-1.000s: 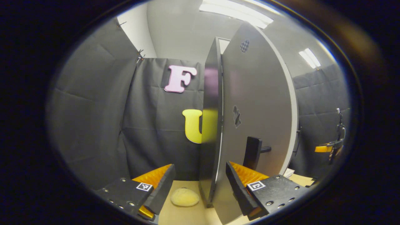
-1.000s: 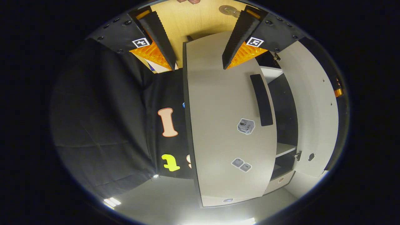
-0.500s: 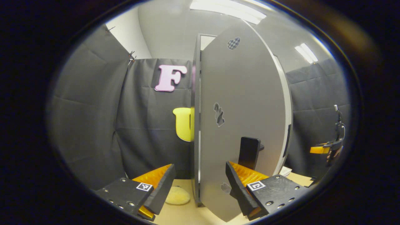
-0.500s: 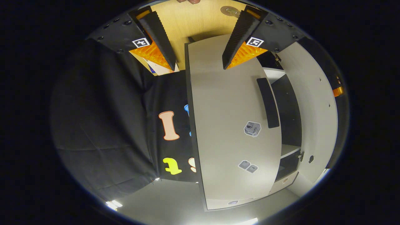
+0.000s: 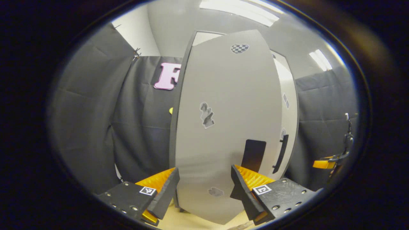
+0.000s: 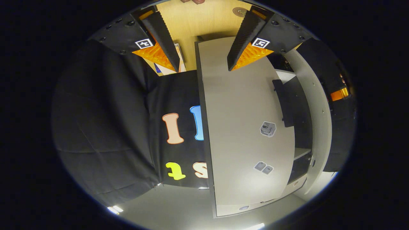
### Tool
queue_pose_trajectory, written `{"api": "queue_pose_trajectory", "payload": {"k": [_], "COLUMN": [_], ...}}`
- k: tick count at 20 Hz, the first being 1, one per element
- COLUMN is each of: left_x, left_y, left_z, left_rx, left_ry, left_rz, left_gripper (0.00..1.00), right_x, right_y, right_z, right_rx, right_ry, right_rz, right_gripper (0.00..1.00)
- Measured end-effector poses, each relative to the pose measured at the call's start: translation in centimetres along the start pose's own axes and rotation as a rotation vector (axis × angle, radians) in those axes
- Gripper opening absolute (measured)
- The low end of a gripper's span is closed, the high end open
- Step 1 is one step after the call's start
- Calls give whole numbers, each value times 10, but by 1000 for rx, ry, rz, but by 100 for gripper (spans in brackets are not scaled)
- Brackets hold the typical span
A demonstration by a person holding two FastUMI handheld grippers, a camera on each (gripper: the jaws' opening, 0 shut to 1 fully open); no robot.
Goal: Grasp the bottle in the cabinet with the left hand and place it on the coaster, then close the right door with the right hand and the left door with the left hand.
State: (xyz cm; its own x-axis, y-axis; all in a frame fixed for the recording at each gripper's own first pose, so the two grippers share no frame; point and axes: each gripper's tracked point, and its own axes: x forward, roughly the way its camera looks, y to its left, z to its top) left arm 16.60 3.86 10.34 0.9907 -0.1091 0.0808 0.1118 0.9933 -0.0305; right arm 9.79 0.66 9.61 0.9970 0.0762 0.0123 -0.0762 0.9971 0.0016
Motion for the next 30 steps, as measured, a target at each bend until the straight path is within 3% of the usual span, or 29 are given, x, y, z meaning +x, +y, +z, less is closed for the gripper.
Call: {"api": "queue_pose_trajectory", "payload": {"k": [2, 4, 5, 6, 7, 8, 9, 10, 12, 15, 30], "left_x": [-7, -16, -22, -26, -28, -30, -27, -26, -29, -37, -83], "left_y": [7, 4, 3, 2, -2, -4, -6, -13, -24, -39, -20], "left_z": [2, 5, -1, -1, -4, -1, 5, 10, 12, -2, 3], "left_rx": [-26, -50, -33, -21, -23, -13, 17, 58, 111, 50, 118], "left_ry": [-20, -29, -13, -18, 15, 20, 28, 35, 40, 54, 30], "left_rz": [70, 62, 74, 77, 73, 65, 60, 35, 26, 2, 97], "left_gripper": [93, 93, 93, 93, 93, 93, 94, 93, 93, 94, 94], "right_x": [5, 11, 14, 14, 14, 13, 13, 14, 16, 14, 13], "right_y": [-4, -9, 1, 3, -5, -13, -10, -3, -11, -14, 4], "right_z": [-7, -21, -28, -35, -41, -42, -42, -39, -26, -9, 28], "right_rx": [-4, 14, 51, 57, 43, 47, 80, 109, 94, 94, -4], "right_ry": [-3, 21, 33, 43, 45, 44, 52, 60, 36, -6, -78], "right_rz": [11, 2, 43, 57, 32, 6, 24, 62, 42, 38, 120], "right_gripper": [96, 92, 98, 98, 98, 92, 98, 98, 98, 98, 98]}}
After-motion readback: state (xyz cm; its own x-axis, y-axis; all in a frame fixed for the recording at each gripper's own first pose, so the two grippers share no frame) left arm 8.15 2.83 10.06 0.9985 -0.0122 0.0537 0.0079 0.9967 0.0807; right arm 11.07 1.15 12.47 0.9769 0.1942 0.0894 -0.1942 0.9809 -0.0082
